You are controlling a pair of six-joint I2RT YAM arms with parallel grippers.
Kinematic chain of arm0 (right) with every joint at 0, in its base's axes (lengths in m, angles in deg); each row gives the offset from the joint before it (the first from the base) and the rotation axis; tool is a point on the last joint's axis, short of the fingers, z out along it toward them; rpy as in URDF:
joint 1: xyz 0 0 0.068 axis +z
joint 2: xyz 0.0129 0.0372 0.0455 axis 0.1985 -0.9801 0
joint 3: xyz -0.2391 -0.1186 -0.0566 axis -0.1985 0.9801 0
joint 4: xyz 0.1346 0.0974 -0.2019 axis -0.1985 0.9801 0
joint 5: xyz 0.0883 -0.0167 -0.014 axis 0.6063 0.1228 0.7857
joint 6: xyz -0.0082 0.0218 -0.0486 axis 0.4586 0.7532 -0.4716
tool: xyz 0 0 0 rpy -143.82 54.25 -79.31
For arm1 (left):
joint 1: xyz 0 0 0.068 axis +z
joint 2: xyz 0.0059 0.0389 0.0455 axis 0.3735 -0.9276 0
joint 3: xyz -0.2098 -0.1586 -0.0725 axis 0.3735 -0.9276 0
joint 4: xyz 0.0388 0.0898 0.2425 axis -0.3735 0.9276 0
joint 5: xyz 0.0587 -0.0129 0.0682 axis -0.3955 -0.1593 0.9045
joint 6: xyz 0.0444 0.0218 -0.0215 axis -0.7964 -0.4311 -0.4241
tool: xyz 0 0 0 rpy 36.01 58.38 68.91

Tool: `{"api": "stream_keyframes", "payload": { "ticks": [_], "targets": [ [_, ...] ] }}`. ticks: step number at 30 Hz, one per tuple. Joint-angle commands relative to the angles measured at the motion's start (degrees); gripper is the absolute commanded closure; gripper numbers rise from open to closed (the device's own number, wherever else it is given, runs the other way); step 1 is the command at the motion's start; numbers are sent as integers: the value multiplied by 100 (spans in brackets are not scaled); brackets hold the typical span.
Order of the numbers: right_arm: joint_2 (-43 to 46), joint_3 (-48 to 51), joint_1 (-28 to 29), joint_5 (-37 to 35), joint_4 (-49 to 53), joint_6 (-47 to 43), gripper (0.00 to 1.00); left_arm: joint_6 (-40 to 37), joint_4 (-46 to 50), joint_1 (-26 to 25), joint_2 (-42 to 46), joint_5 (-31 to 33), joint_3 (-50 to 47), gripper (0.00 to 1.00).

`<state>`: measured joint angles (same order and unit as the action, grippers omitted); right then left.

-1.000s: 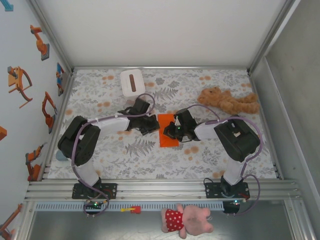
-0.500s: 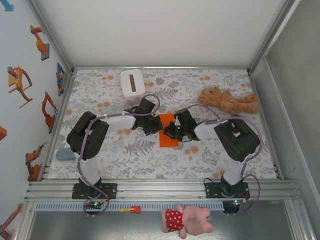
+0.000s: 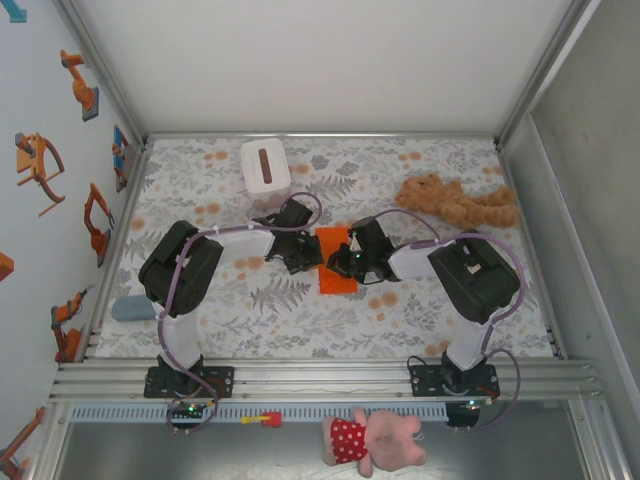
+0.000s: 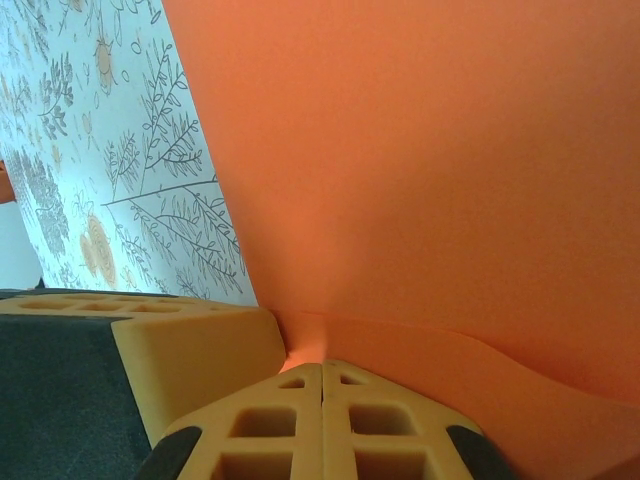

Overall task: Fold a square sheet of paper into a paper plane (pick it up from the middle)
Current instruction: Fold the triangle a second time at the center of the table.

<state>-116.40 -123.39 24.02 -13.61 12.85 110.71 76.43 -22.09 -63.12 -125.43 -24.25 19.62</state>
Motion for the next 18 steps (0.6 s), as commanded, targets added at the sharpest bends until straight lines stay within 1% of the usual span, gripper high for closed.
{"api": "stream_keyframes", "payload": {
  "ticks": [1,5,9,18],
  "targets": [
    [-3,158,31,-202,470,46,100,-189,522,-16,-93,343,133,100],
    [318,70,8,-88,386,-77,100,-270,627,-16,-180,361,166,100],
    [578,-26,-71,-123,532,-339,100,-343,665,-17,-241,352,173,100],
    [329,-160,-294,-92,698,-668,100,-441,695,-20,-319,292,233,100]
  ]
}}
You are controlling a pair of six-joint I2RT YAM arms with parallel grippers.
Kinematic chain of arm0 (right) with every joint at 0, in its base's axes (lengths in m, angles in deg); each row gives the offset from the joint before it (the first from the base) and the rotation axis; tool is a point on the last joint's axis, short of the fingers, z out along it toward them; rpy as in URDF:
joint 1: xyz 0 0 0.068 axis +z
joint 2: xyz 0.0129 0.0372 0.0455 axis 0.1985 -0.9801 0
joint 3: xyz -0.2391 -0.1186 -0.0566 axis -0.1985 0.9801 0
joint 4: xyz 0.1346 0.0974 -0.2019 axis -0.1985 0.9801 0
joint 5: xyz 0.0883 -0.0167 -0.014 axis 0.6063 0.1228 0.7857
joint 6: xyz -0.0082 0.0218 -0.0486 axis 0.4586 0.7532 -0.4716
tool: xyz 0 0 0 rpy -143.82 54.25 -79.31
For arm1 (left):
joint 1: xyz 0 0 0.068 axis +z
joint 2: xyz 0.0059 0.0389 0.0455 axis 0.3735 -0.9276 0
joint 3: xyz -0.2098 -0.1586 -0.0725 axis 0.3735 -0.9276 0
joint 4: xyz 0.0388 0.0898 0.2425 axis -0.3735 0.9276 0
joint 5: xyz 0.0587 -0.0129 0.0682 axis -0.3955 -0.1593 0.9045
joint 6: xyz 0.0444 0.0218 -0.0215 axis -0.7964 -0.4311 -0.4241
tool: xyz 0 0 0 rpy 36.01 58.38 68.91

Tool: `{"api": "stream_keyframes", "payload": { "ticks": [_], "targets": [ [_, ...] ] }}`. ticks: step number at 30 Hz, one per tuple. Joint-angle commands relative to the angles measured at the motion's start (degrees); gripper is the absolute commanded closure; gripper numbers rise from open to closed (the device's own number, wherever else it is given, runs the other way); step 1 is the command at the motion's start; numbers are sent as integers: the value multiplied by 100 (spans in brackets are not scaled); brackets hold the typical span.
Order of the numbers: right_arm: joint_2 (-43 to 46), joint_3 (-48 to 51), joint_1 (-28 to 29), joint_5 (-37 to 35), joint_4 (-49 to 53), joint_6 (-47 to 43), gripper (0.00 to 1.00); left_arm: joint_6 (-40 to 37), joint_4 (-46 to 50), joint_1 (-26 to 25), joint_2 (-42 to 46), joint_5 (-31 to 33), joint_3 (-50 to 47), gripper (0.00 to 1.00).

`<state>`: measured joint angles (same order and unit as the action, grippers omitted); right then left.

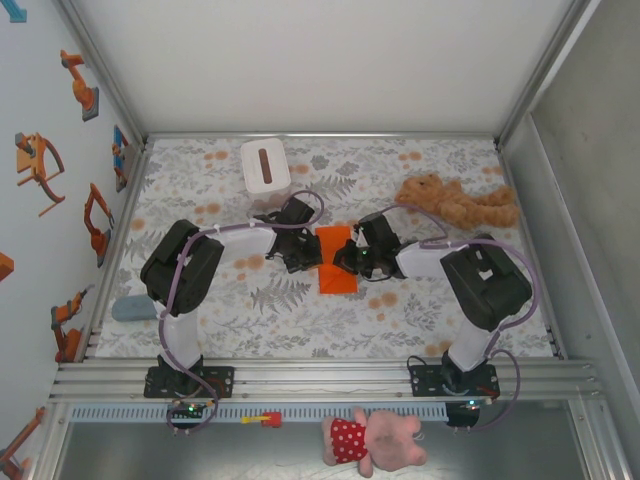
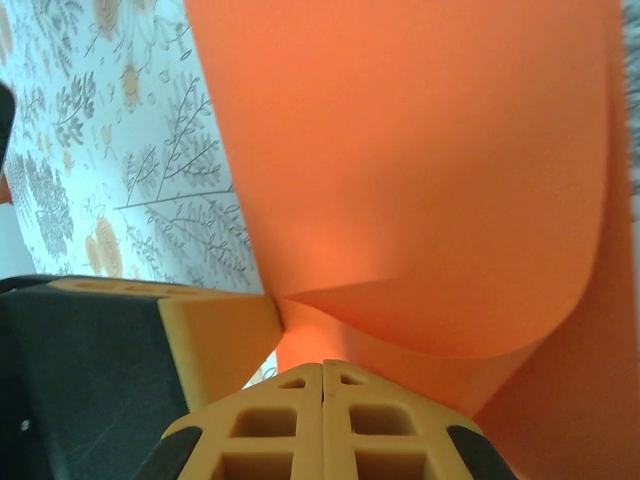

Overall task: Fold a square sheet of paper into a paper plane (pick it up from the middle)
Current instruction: Fold the triangle a second time at the center of the table.

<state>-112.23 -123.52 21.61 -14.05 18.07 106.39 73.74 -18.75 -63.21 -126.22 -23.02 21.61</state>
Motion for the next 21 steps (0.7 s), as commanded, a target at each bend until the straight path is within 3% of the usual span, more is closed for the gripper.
{"api": "stream_keyframes", "payload": {
  "ticks": [1,10,21],
  "targets": [
    [-127,-193,-63,-83,237,-278,100,-183,362,-7,-246,169,40,100],
    [-314,-112,-98,-571,665,-314,100,-285,441,-6,-201,97,165,100],
    [-471,309,-97,-752,603,92,100,-125,-1,-187,813,-153,-176,97]
  ]
}}
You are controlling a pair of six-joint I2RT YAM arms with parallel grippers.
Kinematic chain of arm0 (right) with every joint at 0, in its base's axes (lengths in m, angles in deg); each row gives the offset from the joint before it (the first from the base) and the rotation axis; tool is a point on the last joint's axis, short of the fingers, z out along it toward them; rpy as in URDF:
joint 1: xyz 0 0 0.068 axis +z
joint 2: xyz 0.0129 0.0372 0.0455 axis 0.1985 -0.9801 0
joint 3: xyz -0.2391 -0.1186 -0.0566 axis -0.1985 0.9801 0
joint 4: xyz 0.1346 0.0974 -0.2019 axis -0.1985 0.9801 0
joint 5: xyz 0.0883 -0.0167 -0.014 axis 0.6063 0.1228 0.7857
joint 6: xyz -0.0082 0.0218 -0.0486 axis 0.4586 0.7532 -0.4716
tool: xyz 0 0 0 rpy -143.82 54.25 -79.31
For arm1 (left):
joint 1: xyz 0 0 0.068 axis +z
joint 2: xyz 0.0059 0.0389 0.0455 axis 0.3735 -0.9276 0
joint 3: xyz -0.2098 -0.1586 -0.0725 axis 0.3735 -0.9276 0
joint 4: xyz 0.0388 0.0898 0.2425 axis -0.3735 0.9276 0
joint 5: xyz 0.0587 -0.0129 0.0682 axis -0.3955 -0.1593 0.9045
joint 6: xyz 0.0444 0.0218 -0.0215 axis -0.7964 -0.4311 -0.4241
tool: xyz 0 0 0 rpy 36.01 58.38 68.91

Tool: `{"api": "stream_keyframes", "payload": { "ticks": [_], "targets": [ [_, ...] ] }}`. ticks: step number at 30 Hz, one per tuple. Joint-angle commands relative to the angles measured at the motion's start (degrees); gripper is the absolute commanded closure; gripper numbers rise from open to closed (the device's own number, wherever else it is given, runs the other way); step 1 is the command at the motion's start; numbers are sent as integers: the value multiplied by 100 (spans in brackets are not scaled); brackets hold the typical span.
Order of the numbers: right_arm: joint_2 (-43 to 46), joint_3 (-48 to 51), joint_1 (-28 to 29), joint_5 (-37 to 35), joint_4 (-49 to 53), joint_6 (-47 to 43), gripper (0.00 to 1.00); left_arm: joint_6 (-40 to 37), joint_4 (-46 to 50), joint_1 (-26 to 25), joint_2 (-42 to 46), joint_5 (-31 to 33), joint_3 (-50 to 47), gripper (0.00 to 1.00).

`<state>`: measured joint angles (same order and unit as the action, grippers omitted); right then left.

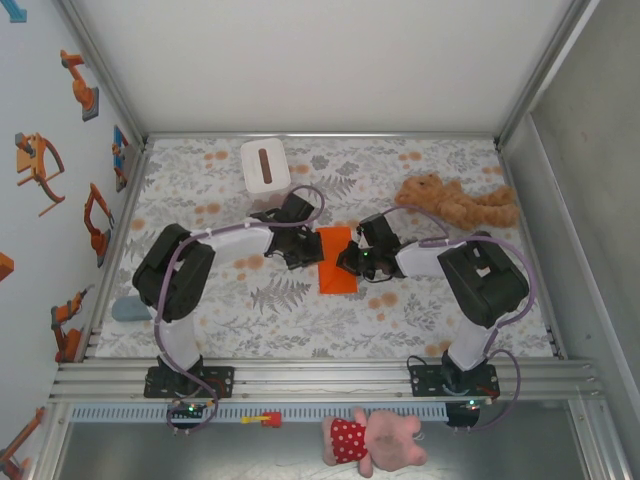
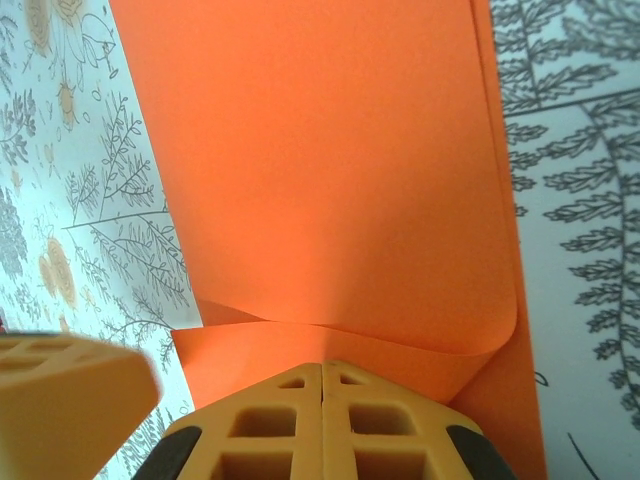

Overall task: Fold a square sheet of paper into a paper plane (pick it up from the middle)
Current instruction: Fold the triangle a second time at the center of the table.

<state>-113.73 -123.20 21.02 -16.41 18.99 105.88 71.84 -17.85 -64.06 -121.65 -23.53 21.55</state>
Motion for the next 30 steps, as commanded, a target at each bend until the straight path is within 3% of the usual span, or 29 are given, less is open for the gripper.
{"api": "stream_keyframes", "payload": {
  "ticks": [1,18,30],
  "targets": [
    [-330,288,-40,-511,514,168,100,124,-150,-160,395,-125,-243,96],
    [-385,382,-56,-466,399,384,100,306,-294,-542,-171,-608,-255,97],
    [-437,374,-64,-455,426,409,100,85,58,-551,-399,-439,-4,97]
  ]
}}
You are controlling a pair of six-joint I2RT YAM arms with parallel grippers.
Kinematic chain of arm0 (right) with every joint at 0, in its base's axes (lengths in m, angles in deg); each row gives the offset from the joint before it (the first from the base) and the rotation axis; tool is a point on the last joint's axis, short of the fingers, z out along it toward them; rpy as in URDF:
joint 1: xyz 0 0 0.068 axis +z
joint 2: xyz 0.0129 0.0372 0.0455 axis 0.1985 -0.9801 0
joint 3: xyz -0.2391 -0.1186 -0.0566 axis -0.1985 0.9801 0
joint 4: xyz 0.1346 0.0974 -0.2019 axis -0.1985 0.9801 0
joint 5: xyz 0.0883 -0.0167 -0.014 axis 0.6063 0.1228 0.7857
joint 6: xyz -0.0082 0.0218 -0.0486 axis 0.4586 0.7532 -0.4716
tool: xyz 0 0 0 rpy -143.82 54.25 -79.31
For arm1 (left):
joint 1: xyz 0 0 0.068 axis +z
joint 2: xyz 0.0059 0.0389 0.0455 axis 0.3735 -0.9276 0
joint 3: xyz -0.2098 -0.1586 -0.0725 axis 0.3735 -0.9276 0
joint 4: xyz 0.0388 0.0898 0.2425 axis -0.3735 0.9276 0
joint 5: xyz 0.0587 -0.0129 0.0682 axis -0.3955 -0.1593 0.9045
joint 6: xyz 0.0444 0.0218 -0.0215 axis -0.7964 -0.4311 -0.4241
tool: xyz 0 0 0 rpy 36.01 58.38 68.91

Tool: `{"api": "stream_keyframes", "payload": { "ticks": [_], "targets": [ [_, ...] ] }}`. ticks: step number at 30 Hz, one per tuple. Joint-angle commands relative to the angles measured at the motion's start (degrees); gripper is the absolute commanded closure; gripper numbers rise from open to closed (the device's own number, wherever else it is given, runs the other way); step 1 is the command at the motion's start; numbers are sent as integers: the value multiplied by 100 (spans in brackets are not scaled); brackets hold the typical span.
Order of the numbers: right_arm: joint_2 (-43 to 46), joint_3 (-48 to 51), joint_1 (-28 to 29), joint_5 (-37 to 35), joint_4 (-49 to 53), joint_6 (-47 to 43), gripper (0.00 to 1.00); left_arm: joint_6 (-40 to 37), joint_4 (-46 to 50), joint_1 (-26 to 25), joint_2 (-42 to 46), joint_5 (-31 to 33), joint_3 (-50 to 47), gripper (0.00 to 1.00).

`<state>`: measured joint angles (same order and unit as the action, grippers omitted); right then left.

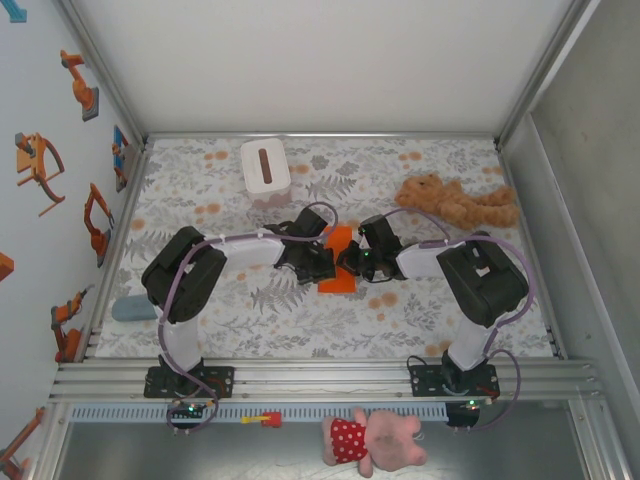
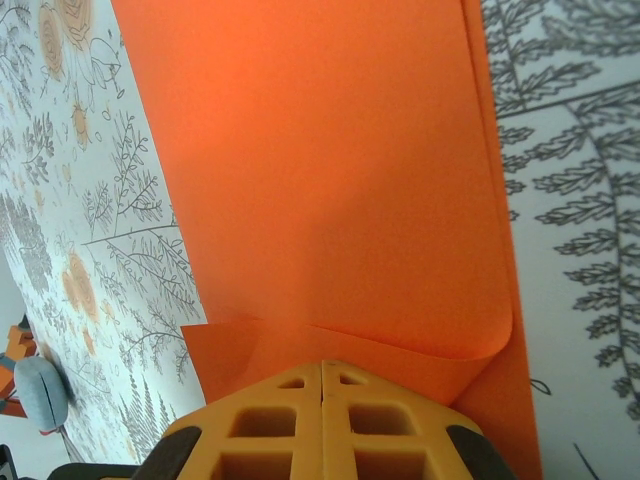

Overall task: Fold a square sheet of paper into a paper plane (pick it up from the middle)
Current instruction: Fold the triangle a second time at the center of the table.

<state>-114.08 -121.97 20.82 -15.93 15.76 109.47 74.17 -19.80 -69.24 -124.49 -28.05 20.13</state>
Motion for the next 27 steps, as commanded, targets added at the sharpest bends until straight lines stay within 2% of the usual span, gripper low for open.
{"api": "stream_keyframes", "payload": {
  "ticks": [1,27],
  "targets": [
    [-407,247,-48,-499,754,50,100,-165,282,-28,-122,30,151,97],
    [-530,233,-54,-511,820,22,100,-624,1091,-32,-203,495,329,99]
  ]
}}
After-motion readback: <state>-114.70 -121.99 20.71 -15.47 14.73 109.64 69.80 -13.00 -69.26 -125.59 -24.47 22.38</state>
